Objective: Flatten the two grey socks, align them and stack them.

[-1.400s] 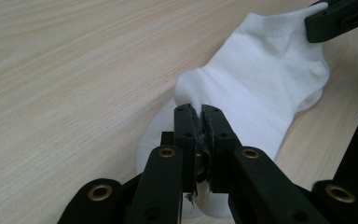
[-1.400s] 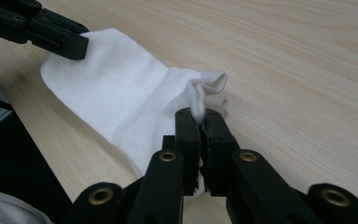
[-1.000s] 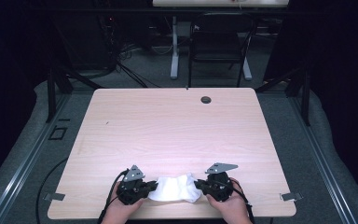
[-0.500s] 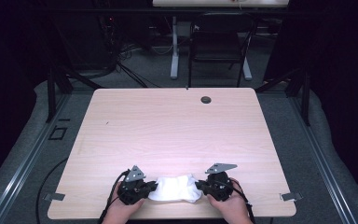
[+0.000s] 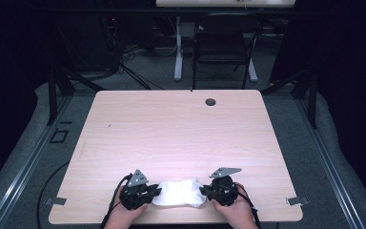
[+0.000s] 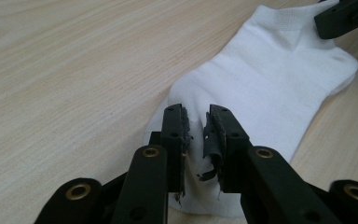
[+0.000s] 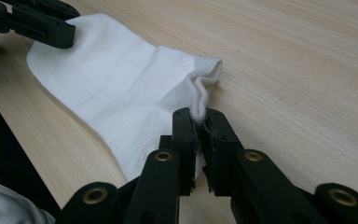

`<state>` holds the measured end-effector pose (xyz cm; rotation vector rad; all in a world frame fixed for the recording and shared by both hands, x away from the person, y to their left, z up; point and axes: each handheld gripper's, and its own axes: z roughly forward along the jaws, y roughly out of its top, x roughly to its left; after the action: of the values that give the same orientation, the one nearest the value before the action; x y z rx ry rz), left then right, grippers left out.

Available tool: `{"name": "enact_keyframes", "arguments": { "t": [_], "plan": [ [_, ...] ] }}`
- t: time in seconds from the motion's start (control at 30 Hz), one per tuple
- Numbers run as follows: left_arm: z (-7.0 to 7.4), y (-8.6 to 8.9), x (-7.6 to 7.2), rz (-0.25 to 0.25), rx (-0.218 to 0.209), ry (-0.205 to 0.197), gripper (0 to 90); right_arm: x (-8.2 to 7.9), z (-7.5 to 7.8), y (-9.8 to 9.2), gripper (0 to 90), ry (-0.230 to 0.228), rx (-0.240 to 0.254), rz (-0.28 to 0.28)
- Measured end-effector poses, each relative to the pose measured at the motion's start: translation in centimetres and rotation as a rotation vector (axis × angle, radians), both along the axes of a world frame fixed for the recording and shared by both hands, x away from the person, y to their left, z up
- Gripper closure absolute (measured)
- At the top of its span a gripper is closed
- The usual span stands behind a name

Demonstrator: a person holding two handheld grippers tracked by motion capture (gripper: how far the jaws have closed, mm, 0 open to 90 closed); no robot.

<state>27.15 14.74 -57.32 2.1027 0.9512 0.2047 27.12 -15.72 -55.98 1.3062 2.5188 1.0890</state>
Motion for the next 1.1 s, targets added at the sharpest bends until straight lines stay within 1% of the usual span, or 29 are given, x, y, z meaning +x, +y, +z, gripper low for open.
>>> {"name": "enact_keyframes", "arguments": {
  "t": [0.1,0.17,0.23,0.3,0.33,0.37,0.4,0.43,0.47,0.5,0.53,0.6,0.63,0.67,0.7,0.77,0.8,0.83,0.87,0.9,0.93,0.97,1.03,1.07,1.1],
  "plan": [
    [0.0,0.1,0.1,0.004,0.005,-0.005,76.3,0.0,0.0,0.0,83.3,0.003,-0.004,0.001],
    [0.1,0.2,0.1,0.007,0.000,-0.007,75.8,0.0,0.0,0.0,83.3,0.000,-0.009,0.002],
    [0.2,0.3,0.1,0.017,-0.001,-0.011,75.3,0.0,-0.1,-0.1,82.4,0.000,-0.001,0.000],
    [0.4,0.4,0.1,0.016,-0.012,-0.014,74.3,0.0,0.0,-0.1,80.1,0.000,0.009,-0.006],
    [0.5,0.5,0.2,0.018,-0.015,-0.023,73.5,0.0,0.2,-0.2,78.4,0.003,0.021,-0.011],
    [0.7,0.6,0.1,0.018,-0.019,-0.022,72.6,0.0,0.3,-0.3,77.1,0.001,0.035,-0.016],
    [0.9,0.7,0.1,0.017,-0.018,-0.034,72.3,0.0,0.4,-0.4,76.0,-0.003,0.042,-0.019],
    [1.0,0.7,0.0,0.026,-0.030,-0.038,71.9,0.0,0.5,-0.5,74.9,-0.014,0.052,-0.025],
    [1.1,0.7,0.0,0.018,-0.031,-0.040,71.4,0.0,0.6,-0.6,73.6,-0.026,0.064,-0.029],
    [1.3,0.7,-0.1,0.011,-0.041,-0.040,71.0,0.0,0.7,-0.6,72.4,-0.036,0.070,-0.028],
    [1.4,0.7,-0.2,0.009,-0.045,-0.043,70.5,-0.1,0.9,-0.6,71.1,-0.058,0.091,-0.024],
    [1.5,0.5,-0.4,-0.003,-0.052,-0.046,69.2,-0.3,1.1,-0.4,68.6,-0.097,0.088,-0.006],
    [1.5,0.4,-0.4,-0.012,-0.047,-0.043,68.5,-0.4,1.2,-0.2,67.9,-0.120,0.082,0.003],
    [1.4,0.3,-0.5,-0.017,-0.049,-0.041,68.0,-0.5,1.2,0.1,67.1,-0.150,0.085,0.018],
    [1.3,0.1,-0.6,-0.028,-0.045,-0.038,67.1,-0.5,1.3,0.3,66.5,-0.159,0.080,0.029],
    [1.1,-0.2,-0.7,-0.039,-0.033,-0.032,65.0,-0.6,1.1,0.9,65.5,-0.163,0.075,0.058],
    [1.0,-0.3,-0.7,-0.043,-0.029,-0.032,64.3,-0.6,1.0,1.1,65.3,-0.161,0.061,0.070],
    [0.9,-0.4,-0.7,-0.051,-0.022,-0.032,63.7,-0.7,0.9,1.3,64.8,-0.164,0.059,0.073],
    [0.8,-0.5,-0.8,-0.055,-0.021,-0.028,62.8,-0.7,0.8,1.5,63.9,-0.157,0.045,0.089],
    [0.7,-0.5,-0.7,-0.064,-0.011,-0.024,61.8,-0.7,0.5,1.7,63.0,-0.152,0.031,0.105],
    [0.6,-0.6,-0.7,-0.061,-0.013,-0.020,61.4,-0.6,0.4,1.8,62.5,-0.146,0.020,0.117],
    [0.4,-0.6,-0.6,-0.064,-0.008,-0.016,61.3,-0.6,0.1,2.0,62.0,-0.146,0.018,0.117],
    [0.2,-0.5,-0.6,-0.063,-0.007,-0.007,60.9,-0.5,-0.2,2.0,61.0,-0.136,-0.015,0.127],
    [0.1,-0.5,-0.5,-0.067,0.000,-0.008,60.9,-0.5,-0.5,2.0,60.4,-0.130,-0.007,0.122],
    [0.1,-0.5,-0.5,-0.066,0.001,-0.006,60.8,-0.5,-0.7,2.0,60.2,-0.122,-0.016,0.123]
  ]
}}
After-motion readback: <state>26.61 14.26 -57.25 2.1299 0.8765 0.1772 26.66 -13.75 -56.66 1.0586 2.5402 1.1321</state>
